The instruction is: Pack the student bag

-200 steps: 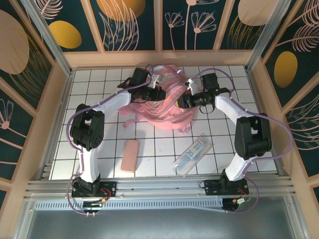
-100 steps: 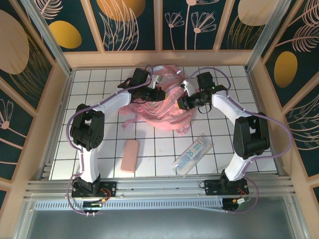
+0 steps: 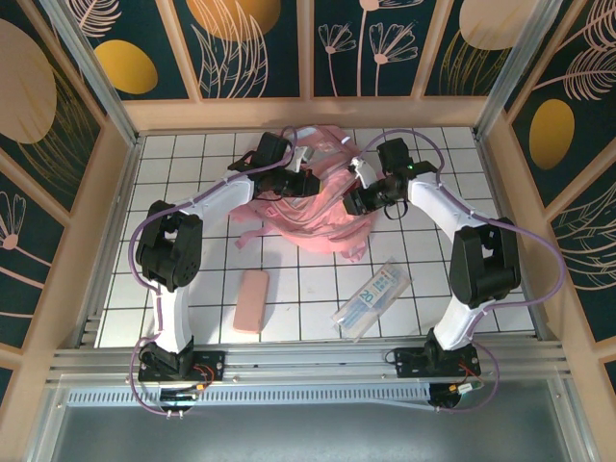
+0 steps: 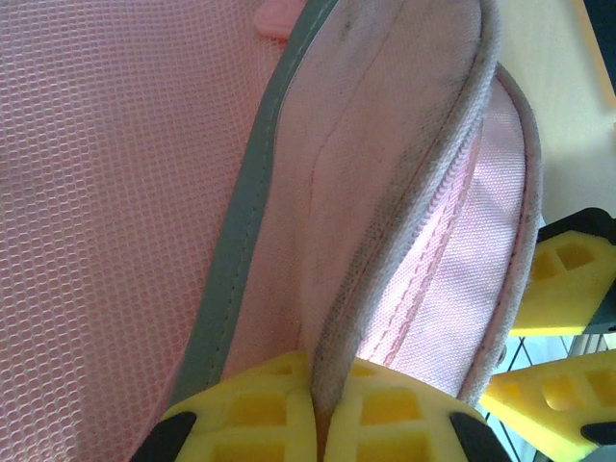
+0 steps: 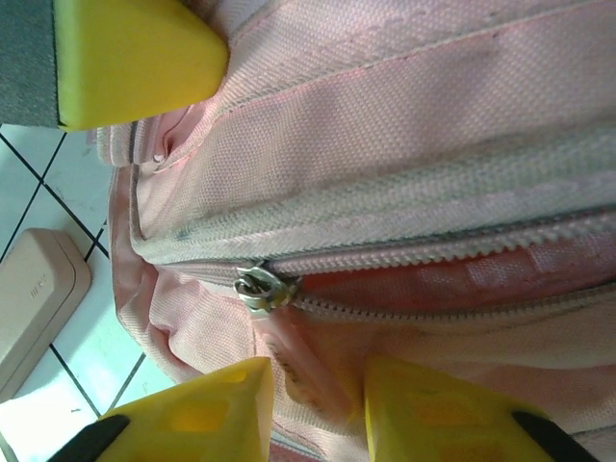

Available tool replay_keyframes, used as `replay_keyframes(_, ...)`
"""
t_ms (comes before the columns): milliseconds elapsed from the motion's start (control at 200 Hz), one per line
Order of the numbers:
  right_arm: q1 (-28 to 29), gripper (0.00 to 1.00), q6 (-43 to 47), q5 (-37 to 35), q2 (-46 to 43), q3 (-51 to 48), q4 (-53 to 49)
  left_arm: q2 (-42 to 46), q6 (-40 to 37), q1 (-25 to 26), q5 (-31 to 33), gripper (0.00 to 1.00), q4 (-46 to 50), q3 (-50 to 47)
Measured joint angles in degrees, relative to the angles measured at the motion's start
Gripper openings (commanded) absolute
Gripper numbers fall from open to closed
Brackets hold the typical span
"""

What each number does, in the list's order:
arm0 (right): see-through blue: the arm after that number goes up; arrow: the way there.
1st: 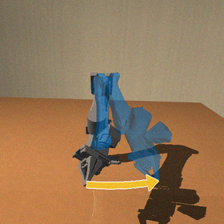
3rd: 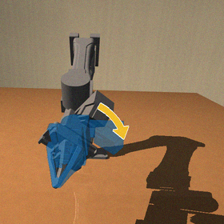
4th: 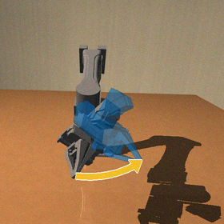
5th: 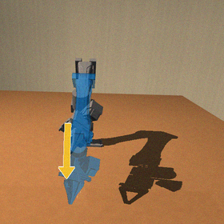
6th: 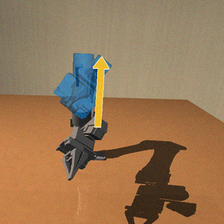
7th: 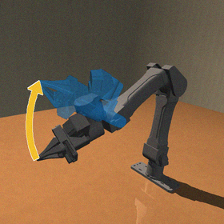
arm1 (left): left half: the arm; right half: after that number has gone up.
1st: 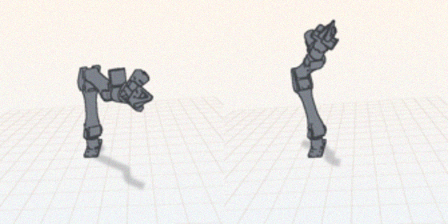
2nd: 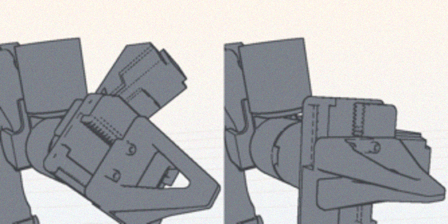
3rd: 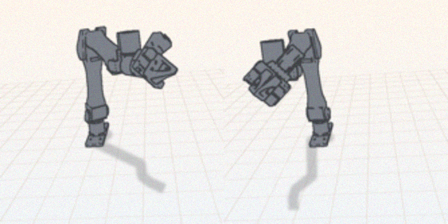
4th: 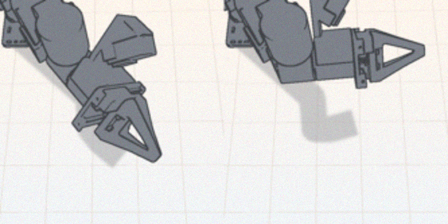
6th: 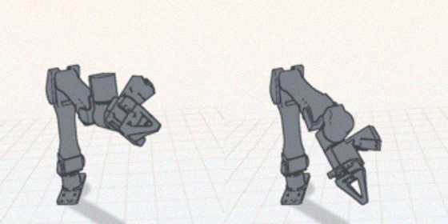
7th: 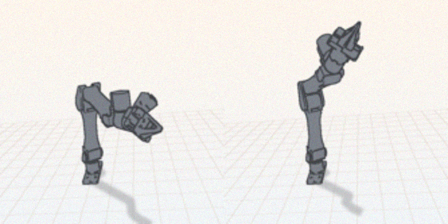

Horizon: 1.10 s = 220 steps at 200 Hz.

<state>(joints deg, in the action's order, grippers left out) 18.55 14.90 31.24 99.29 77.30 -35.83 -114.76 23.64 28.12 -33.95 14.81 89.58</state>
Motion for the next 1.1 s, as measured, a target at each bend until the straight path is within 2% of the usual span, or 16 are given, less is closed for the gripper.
replay_keyframes(60, 0.0, 0.13, 0.3, 0.0, 0.3, 0.5, -0.2, 0.0, 0.0, 0.0, 0.1, 0.00, 0.0, 0.0)
replay_keyframes(130, 0.0, 0.07, 0.6, 0.1, 0.6, 0.8, -0.5, 0.0, 0.0, 0.0, 0.2, 0.00, 0.0, 0.0)
replay_keyframes(460, 0.0, 0.04, 2.8, 2.8, 2.1, 4.5, -5.4, 0.0, -0.4, 0.0, 1.0, 0.00, 0.1, 0.0)
replay_keyframes(520, -0.1, 0.05, 2.8, 4.4, 2.9, 5.7, -6.9, 0.0, -0.4, 0.0, 1.2, 0.00, 0.5, 0.0)
replay_keyframes(591, -0.1, 0.17, 1.9, 6.5, 4.3, 7.3, -8.9, 0.0, -0.4, 0.0, 1.4, 0.00, 0.9, 0.0)
replay_keyframes(651, -0.1, 0.20, 0.9, 8.2, 5.3, 8.0, -10.0, 0.0, -0.4, -0.1, 1.4, 0.00, 1.0, 0.0)
replay_keyframes(706, -0.1, 0.29, -0.2, 8.9, 5.7, 8.0, -10.7, 0.0, -0.4, -0.1, 1.4, 0.00, 1.1, -0.1)
replay_keyframes(756, -0.1, 0.32, -1.7, 9.2, 5.8, 7.9, -10.8, 0.0, -0.3, 0.0, 1.4, 0.00, 1.1, -0.2)
replay_keyframes(921, -0.1, 0.36, -5.1, 8.2, 4.1, 5.5, -8.2, 0.0, -0.3, 0.0, 1.4, 0.00, 1.0, -0.2)
replay_keyframes(1101, 1.2, 0.37, -6.3, 0.6, 1.5, 4.3, -5.5, 0.0, 0.1, 0.0, 1.4, 0.00, -0.1, -0.2)
